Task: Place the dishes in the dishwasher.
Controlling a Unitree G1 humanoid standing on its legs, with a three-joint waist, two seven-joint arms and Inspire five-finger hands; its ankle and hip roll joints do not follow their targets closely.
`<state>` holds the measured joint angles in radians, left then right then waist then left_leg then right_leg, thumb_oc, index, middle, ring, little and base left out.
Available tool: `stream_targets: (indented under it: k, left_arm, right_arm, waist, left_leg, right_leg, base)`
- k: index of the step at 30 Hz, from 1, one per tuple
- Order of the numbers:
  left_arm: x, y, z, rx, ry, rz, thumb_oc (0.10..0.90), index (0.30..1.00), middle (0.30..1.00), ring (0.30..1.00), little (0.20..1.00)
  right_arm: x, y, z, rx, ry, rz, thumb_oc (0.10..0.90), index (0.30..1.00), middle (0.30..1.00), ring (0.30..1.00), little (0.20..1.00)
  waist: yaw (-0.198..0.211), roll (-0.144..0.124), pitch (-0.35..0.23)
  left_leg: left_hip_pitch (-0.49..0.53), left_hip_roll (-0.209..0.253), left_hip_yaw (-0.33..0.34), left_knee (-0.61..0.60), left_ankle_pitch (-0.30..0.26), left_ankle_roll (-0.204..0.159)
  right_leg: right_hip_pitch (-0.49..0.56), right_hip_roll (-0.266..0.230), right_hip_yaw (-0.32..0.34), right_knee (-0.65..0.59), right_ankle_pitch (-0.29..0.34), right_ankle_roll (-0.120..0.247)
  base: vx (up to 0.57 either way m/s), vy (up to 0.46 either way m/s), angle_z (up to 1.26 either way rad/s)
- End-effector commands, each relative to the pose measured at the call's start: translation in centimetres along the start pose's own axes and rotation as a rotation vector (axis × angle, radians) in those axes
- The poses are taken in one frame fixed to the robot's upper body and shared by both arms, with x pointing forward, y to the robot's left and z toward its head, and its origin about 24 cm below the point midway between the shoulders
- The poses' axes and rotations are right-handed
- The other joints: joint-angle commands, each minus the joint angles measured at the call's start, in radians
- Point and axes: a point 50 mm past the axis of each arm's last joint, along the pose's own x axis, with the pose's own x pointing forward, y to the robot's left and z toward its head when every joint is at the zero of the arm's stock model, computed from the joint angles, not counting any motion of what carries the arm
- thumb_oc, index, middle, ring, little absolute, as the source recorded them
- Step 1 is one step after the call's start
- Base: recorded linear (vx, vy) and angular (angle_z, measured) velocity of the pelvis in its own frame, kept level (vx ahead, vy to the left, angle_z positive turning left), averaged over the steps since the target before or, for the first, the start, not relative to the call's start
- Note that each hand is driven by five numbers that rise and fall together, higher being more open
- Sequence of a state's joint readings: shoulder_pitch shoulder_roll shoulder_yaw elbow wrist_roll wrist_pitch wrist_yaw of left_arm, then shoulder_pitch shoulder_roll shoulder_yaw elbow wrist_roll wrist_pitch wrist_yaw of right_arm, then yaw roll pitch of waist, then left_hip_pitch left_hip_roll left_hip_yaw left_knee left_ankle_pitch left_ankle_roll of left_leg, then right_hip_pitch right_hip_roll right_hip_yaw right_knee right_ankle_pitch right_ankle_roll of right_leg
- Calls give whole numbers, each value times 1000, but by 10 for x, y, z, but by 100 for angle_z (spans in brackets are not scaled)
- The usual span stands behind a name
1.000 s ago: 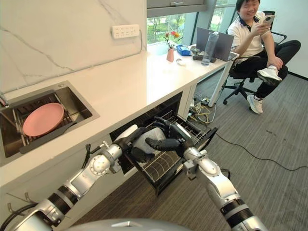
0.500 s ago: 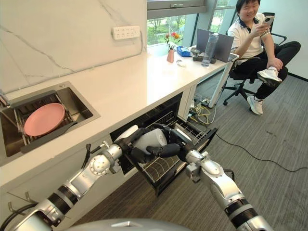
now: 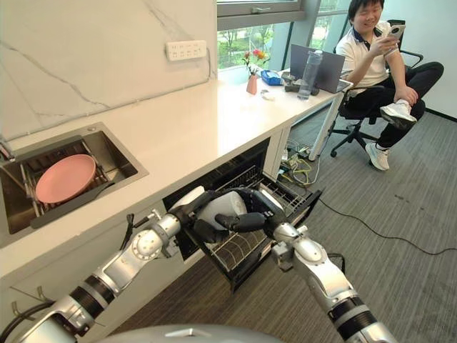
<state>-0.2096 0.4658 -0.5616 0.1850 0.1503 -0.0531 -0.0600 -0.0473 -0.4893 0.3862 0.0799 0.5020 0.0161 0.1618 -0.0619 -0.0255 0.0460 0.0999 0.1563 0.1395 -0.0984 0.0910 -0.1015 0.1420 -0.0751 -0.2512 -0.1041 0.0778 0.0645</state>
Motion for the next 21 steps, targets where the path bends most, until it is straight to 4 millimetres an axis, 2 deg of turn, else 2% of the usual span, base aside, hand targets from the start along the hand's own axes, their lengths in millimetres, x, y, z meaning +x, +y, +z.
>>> stream_targets:
  k: [1, 5, 6, 7, 9, 14, 21]
  left_arm:
    - [22, 46, 56, 75, -272, 240, 400, 300, 300, 300, 300]
    - [21, 48, 60, 107, -291, 266, 400, 300, 300, 300, 300]
    - [20, 49, 61, 116, -295, 282, 456, 385, 385, 385, 385]
    - [20, 49, 61, 116, -295, 282, 456, 385, 385, 385, 385]
    - [19, 53, 62, 155, -301, 331, 800, 900, 900, 900, 900]
    - [13, 65, 68, 273, -334, 425, 800, 900, 900, 900, 900]
    - [7, 71, 61, 396, -303, 471, 800, 900, 900, 900, 900]
  right_arm:
    - [10, -1, 50, 44, -301, -107, 400, 300, 300, 300, 300]
    - [10, 2, 50, 73, -323, -124, 400, 300, 300, 300, 300]
    - [9, 2, 50, 83, -330, -134, 400, 300, 300, 300, 300]
    - [9, 2, 50, 83, -330, -134, 400, 300, 300, 300, 300]
    - [9, 7, 52, 123, -352, -150, 400, 300, 300, 300, 300]
    - [9, 15, 50, 184, -352, -121, 400, 300, 300, 300, 300]
    - [4, 14, 53, 260, -378, -159, 400, 300, 300, 300, 300]
  waist:
    - [14, 25, -14]
    - [12, 28, -13]
    - [11, 29, -13]
    - [11, 29, -13]
    - [9, 29, -12]
    - [8, 27, -8]
    - [5, 28, -7]
  left_leg:
    - [39, -39, -6, 11, -108, 24]
    - [40, -40, -4, 11, -109, 24]
    - [40, -40, -3, 11, -109, 24]
    - [40, -40, -3, 11, -109, 24]
    - [40, -40, -1, 11, -109, 24]
    - [39, -40, 1, 11, -108, 22]
    - [39, -41, 4, 11, -108, 21]
  right_leg:
    - [-8, -40, -27, 17, -78, 74]
    - [-10, -41, -26, 17, -76, 75]
    - [-11, -41, -26, 17, -76, 75]
    - [-11, -41, -26, 17, -76, 75]
    - [-11, -41, -24, 17, -76, 75]
    - [-15, -41, -23, 17, -74, 76]
    - [-15, -41, -22, 17, -73, 77]
  base:
    - [0, 0, 0]
    - [0, 0, 0]
    - [0, 0, 0]
    - [0, 0, 0]
    - [0, 0, 0]
    - [0, 0, 0]
    - [0, 0, 0]
